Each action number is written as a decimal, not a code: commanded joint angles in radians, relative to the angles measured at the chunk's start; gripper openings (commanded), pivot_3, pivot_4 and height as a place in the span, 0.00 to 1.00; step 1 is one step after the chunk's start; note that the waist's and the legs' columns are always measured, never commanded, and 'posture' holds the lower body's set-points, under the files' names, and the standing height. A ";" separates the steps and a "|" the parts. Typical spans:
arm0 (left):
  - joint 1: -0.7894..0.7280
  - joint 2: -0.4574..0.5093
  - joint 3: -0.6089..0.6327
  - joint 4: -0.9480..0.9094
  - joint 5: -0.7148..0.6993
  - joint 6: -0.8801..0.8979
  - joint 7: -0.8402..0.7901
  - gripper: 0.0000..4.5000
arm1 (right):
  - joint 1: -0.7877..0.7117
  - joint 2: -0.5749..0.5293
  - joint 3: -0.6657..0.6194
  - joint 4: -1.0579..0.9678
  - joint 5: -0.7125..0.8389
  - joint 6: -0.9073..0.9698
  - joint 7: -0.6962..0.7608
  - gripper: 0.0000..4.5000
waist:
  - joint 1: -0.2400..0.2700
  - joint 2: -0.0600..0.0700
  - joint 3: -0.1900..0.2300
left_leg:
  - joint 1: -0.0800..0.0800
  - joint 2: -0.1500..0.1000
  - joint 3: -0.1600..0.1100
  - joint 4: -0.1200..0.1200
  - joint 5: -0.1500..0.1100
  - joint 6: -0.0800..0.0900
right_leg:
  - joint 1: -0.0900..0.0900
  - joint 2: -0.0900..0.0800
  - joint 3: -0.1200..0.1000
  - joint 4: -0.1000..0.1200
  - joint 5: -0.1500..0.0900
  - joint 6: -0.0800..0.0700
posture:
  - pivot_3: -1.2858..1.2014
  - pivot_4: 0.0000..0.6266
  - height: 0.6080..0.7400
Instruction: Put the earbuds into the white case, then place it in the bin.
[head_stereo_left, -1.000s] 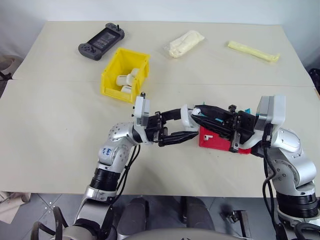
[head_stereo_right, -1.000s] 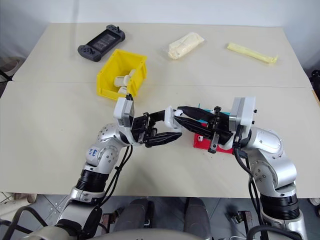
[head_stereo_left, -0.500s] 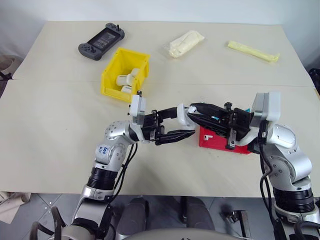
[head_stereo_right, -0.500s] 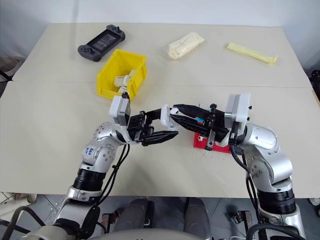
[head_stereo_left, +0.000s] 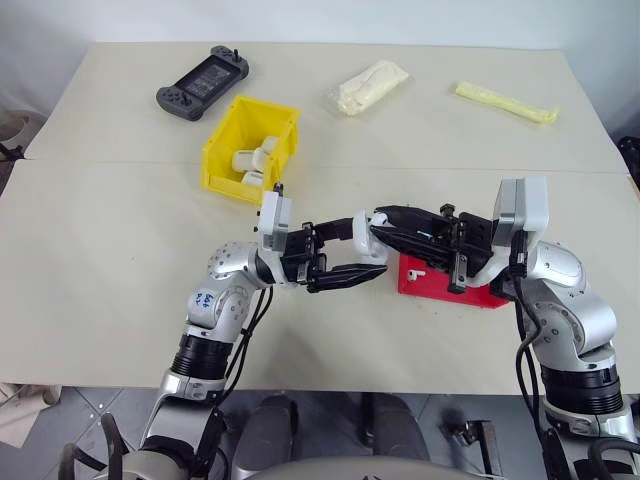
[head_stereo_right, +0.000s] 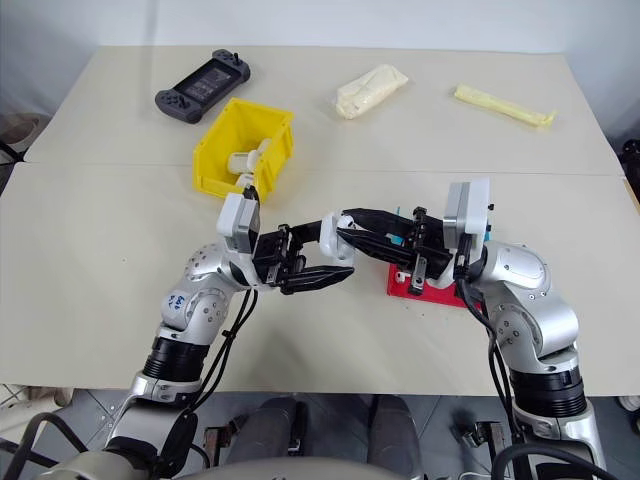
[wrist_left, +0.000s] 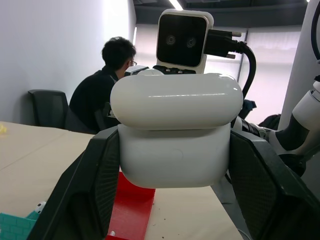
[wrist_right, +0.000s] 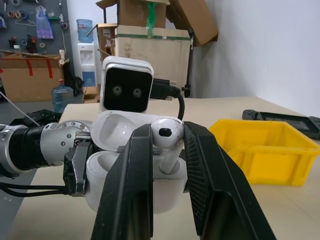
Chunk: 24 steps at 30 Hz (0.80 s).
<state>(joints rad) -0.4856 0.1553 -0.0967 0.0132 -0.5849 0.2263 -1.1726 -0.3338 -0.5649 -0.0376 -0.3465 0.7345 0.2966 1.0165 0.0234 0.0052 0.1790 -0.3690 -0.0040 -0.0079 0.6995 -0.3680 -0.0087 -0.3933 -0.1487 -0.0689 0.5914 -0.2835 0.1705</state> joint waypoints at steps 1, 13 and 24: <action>-0.055 -0.035 0.013 -0.066 -0.038 -0.061 -0.010 0.62 | 0.023 -0.040 0.056 0.022 -0.035 0.083 0.016 0.11 | 0.000 0.000 0.000 | 0.000 0.000 0.000 0.000 0.000 0.000 | 0.000 0.000 0.000 0.000 0.000 0.000 | 0.52 0.24 1.00; -0.068 -0.046 0.020 -0.057 -0.022 -0.087 -0.016 0.62 | -0.008 -0.083 0.058 0.002 0.022 0.257 0.003 0.28 | 0.000 0.000 0.000 | 0.000 0.000 0.000 0.000 0.000 0.000 | 0.000 0.000 0.000 0.000 0.000 0.000 | 0.52 0.24 1.00; -0.036 -0.035 0.024 -0.039 -0.009 -0.101 -0.031 0.62 | 0.062 -0.166 -0.197 -0.068 0.117 0.241 -0.008 0.99 | 0.003 0.000 0.000 | 0.000 0.000 0.000 0.000 0.000 0.000 | 0.000 0.000 0.000 0.000 0.000 0.000 | 0.52 0.24 1.00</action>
<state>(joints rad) -0.5041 0.1289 -0.0875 0.0351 -0.5589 0.1517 -1.2058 -0.2890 -0.7117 -0.1820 -0.3796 0.8327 0.5332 1.0021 0.0267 0.0050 0.1791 -0.3696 -0.0040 -0.0078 0.6995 -0.3681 -0.0086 -0.3932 -0.1488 -0.0690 0.5909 -0.2834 0.1705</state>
